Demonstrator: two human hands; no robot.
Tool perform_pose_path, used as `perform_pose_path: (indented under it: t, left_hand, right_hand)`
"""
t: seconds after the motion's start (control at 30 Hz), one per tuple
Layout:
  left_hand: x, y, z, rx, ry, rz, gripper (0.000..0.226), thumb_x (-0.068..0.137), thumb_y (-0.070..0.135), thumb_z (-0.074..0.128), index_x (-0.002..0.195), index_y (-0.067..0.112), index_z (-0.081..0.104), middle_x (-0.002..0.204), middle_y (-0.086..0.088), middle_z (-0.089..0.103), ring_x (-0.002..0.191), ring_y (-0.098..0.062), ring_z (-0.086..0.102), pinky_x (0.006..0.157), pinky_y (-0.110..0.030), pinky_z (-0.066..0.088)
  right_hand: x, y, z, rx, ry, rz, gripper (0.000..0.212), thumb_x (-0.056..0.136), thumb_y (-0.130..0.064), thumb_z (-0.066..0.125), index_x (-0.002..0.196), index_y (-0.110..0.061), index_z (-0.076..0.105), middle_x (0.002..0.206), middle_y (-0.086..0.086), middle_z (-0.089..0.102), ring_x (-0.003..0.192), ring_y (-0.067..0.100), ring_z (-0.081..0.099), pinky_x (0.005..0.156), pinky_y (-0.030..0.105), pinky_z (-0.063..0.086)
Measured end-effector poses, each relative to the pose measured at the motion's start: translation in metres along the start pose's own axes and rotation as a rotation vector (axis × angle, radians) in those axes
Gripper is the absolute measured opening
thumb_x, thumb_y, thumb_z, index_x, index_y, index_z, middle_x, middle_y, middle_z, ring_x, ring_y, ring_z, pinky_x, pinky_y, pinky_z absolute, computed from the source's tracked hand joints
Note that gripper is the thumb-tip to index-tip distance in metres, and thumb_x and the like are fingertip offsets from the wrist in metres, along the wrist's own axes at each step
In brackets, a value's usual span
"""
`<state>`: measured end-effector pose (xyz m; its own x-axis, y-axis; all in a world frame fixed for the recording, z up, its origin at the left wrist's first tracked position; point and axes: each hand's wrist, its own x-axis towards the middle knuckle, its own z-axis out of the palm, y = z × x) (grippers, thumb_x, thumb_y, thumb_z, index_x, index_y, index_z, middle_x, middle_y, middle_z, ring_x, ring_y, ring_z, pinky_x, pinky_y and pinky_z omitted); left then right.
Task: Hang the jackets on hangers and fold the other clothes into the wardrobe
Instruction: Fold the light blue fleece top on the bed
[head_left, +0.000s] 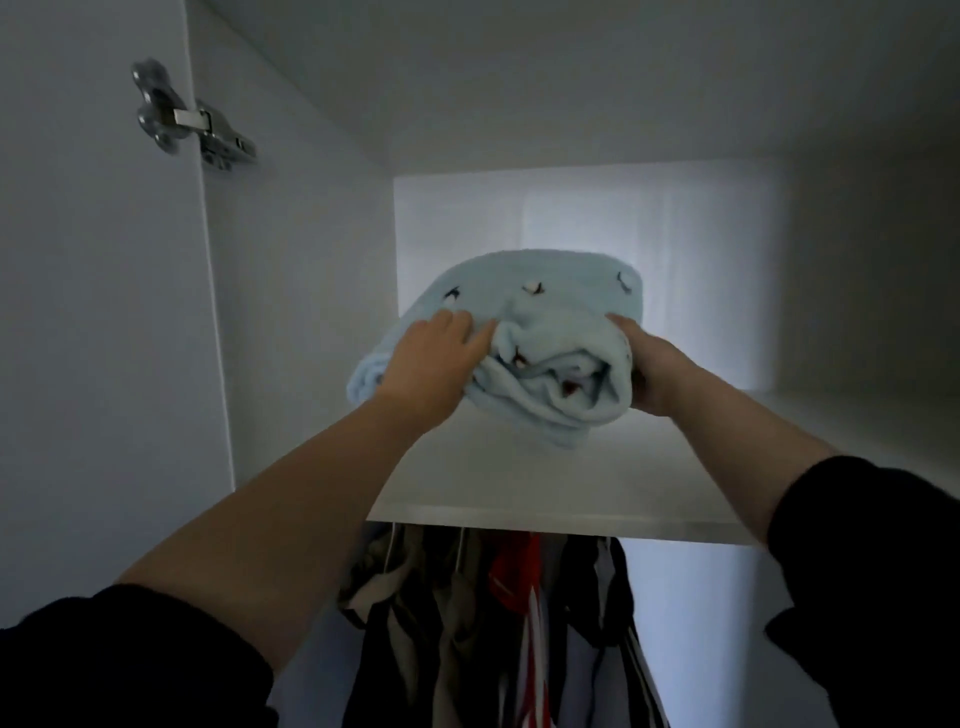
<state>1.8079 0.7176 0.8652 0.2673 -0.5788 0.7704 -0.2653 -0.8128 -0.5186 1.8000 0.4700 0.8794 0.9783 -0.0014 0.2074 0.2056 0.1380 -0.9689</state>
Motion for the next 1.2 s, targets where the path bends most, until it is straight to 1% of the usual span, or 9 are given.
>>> perform_pose_path:
  t: [0.13, 0.3, 0.4, 0.47, 0.57, 0.77, 1.03, 1.1, 1.2]
  left_hand:
    - [-0.023, 0.003, 0.047, -0.104, -0.647, -0.031, 0.056, 0.083, 0.044, 0.063, 0.131, 0.022, 0.046, 0.127, -0.009, 0.045, 0.118, -0.028, 0.043, 0.087, -0.038, 0.040]
    - [-0.017, -0.011, 0.072, -0.267, -0.855, -0.154, 0.081, 0.084, 0.066, 0.052, 0.149, 0.029, 0.022, 0.161, -0.001, 0.000, 0.147, -0.023, 0.002, 0.113, -0.057, 0.015]
    - [-0.013, -0.018, 0.097, -0.292, -0.872, -0.092, 0.083, 0.079, 0.073, 0.050, 0.143, 0.028, 0.025, 0.155, 0.001, 0.019, 0.143, -0.026, 0.019, 0.108, -0.055, 0.027]
    - [-0.012, -0.026, 0.112, -0.333, -0.817, -0.088, 0.079, 0.072, 0.076, 0.051, 0.133, 0.030, 0.032, 0.145, 0.002, 0.032, 0.137, -0.025, 0.028, 0.106, -0.052, 0.032]
    - [-0.015, -0.035, 0.135, -0.468, -0.865, -0.227, 0.100, 0.081, 0.062, 0.061, 0.152, 0.018, 0.007, 0.158, -0.007, 0.016, 0.145, -0.026, 0.014, 0.117, -0.041, 0.016]
    - [-0.012, -0.058, 0.196, -0.401, -0.992, -0.377, 0.111, 0.079, 0.071, 0.053, 0.152, 0.012, -0.005, 0.160, -0.011, 0.000, 0.147, -0.028, 0.004, 0.118, -0.047, 0.014]
    - [-0.009, -0.046, 0.216, -0.029, -0.938, -0.398, 0.084, 0.090, 0.071, 0.026, 0.152, 0.027, -0.010, 0.160, -0.004, -0.011, 0.147, -0.027, -0.004, 0.108, -0.069, 0.010]
    - [-0.002, -0.041, 0.210, 0.107, -0.927, -0.430, 0.083, 0.090, 0.072, 0.026, 0.152, 0.026, -0.003, 0.160, -0.008, -0.005, 0.146, -0.033, 0.001, 0.106, -0.071, 0.007]
    - [0.003, -0.050, 0.200, 0.128, -0.832, -0.520, 0.067, 0.090, 0.061, 0.043, 0.142, 0.020, 0.033, 0.143, -0.009, 0.029, 0.129, -0.029, 0.035, 0.096, -0.048, 0.034]
  right_hand:
    - [0.029, 0.031, -0.018, -0.837, 0.262, 0.064, 0.069, 0.095, -0.042, 0.052, 0.145, -0.003, 0.025, 0.129, 0.014, 0.049, 0.101, 0.026, 0.055, 0.074, 0.032, 0.044]
    - [0.032, 0.039, 0.025, -1.080, -0.101, -0.279, 0.048, 0.098, -0.040, 0.044, 0.137, -0.013, 0.042, 0.136, 0.007, 0.049, 0.117, 0.024, 0.051, 0.097, 0.033, 0.042]
    - [0.030, 0.036, 0.052, -1.111, -0.160, -0.484, 0.064, 0.088, -0.051, 0.057, 0.141, -0.021, 0.038, 0.137, 0.000, 0.045, 0.121, 0.018, 0.045, 0.098, 0.030, 0.040]
    - [0.038, 0.039, 0.061, -1.399, -0.287, -0.521, 0.081, 0.078, -0.060, 0.064, 0.144, -0.024, 0.033, 0.141, -0.001, 0.043, 0.125, 0.019, 0.043, 0.102, 0.032, 0.038]
    - [0.068, 0.058, 0.062, -1.840, -0.409, -0.392, 0.100, 0.073, -0.063, 0.068, 0.150, -0.022, 0.019, 0.145, 0.004, 0.039, 0.129, 0.024, 0.040, 0.105, 0.036, 0.038]
    - [0.144, 0.095, 0.065, -1.749, -0.418, -0.374, 0.076, 0.082, -0.043, 0.061, 0.144, -0.020, 0.024, 0.145, 0.004, 0.036, 0.133, 0.026, 0.036, 0.108, 0.038, 0.033]
    - [0.200, 0.120, 0.068, -1.766, -0.313, -0.471, 0.072, 0.083, -0.040, 0.059, 0.144, -0.019, 0.027, 0.145, 0.005, 0.038, 0.133, 0.025, 0.036, 0.110, 0.042, 0.030]
    - [0.202, 0.127, 0.072, -1.795, -0.223, -0.494, 0.070, 0.086, -0.038, 0.056, 0.145, -0.017, 0.025, 0.145, 0.006, 0.036, 0.135, 0.026, 0.032, 0.110, 0.045, 0.029]
    - [0.199, 0.137, 0.080, -1.813, -0.091, -0.502, 0.065, 0.088, -0.029, 0.052, 0.145, -0.015, 0.023, 0.142, 0.009, 0.036, 0.133, 0.028, 0.031, 0.106, 0.048, 0.032]
